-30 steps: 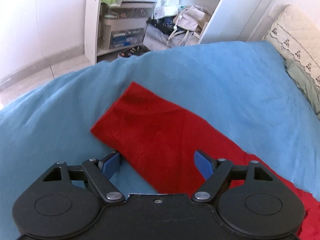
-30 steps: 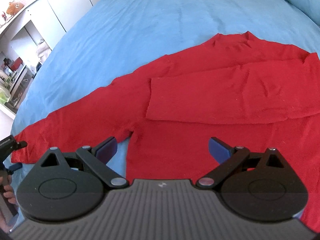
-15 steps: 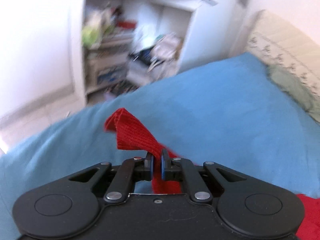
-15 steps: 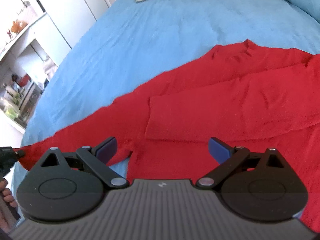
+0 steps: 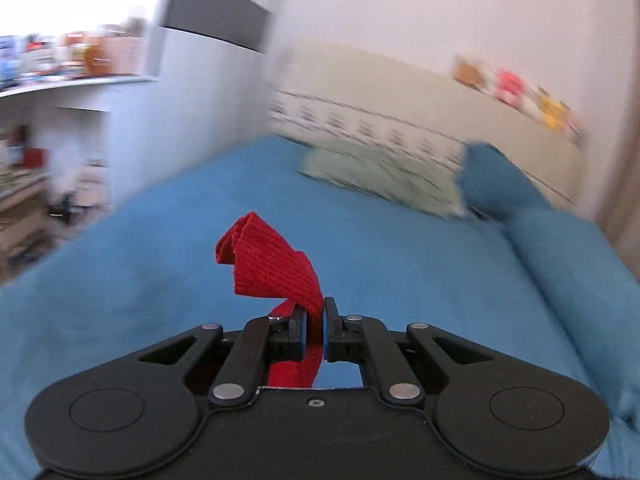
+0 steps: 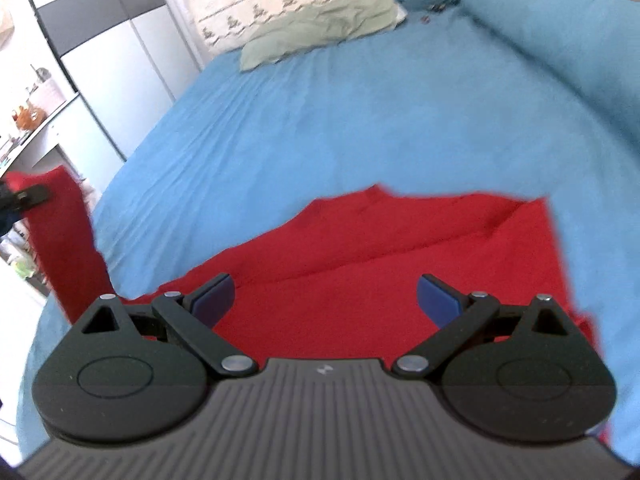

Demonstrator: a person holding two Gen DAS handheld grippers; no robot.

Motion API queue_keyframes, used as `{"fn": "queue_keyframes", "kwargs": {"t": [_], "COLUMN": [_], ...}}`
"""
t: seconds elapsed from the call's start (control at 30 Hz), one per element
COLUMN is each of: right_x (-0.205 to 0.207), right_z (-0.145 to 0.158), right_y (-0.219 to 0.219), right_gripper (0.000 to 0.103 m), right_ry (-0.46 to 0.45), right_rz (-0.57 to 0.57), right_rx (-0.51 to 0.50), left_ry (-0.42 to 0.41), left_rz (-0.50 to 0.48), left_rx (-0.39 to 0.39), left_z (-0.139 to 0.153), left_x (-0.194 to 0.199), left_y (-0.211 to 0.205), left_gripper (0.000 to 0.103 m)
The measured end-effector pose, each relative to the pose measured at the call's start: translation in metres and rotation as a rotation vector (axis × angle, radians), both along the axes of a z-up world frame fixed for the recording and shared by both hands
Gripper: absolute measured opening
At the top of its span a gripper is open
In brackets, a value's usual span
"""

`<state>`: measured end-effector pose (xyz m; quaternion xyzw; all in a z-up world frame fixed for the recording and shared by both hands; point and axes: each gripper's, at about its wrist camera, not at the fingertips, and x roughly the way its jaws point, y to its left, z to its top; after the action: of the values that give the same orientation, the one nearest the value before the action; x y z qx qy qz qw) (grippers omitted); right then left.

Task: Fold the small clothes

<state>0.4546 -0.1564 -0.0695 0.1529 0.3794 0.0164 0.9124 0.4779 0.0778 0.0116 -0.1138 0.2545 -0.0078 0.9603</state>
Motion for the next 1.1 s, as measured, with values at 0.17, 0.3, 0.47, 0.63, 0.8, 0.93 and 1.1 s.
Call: {"fn": "queue_keyframes", "kwargs": {"t": [0.17, 0.3, 0.47, 0.63, 0.8, 0.93, 1.1], "right_x": [-0.005, -0.013, -0.021, -0.027, -0.019, -0.003, 0.027], "right_z": [-0.002, -0.021, -0.048, -0.061, -0.052, -0.050, -0.066], "right_y": [-0.071, -0.119, -0.156, -0.171, -0.162, -0.132, -0.063], "right_gripper": [0.103, 0.103, 0.103, 0.103, 0.103, 0.103, 0.103], "right_ry": [0.002, 0.033, 0.076, 0.098, 0.090, 0.110, 0.102], "right_rz": [-0.030, -0.061, -0.115, -0.139, -0.084, 0.019, 0.145], "right_rx": [-0.025, -0.018, 0.016, 0.056, 0.016, -0.012, -0.062], "left_ry": [0.137, 0.312, 0.418, 0.406, 0.386, 0.394, 0.420], "left_rz": [-0.144, -0.214, -0.249, -0.281, -0.205, -0.109, -0.025], "left_rx": [0.019, 0.064, 0.145, 0.120, 0.121, 0.160, 0.201], "left_z": [-0.059, -0.124, -0.168, -0.168, -0.144, -0.132, -0.136], "left_x": [0.019, 0.027, 0.030, 0.022, 0.005, -0.011, -0.010], "left_y": [-0.114, -0.172, -0.204, -0.203, -0.171, -0.119, -0.059], "left_gripper": [0.007, 0.007, 0.008, 0.066, 0.076, 0.076, 0.076]}}
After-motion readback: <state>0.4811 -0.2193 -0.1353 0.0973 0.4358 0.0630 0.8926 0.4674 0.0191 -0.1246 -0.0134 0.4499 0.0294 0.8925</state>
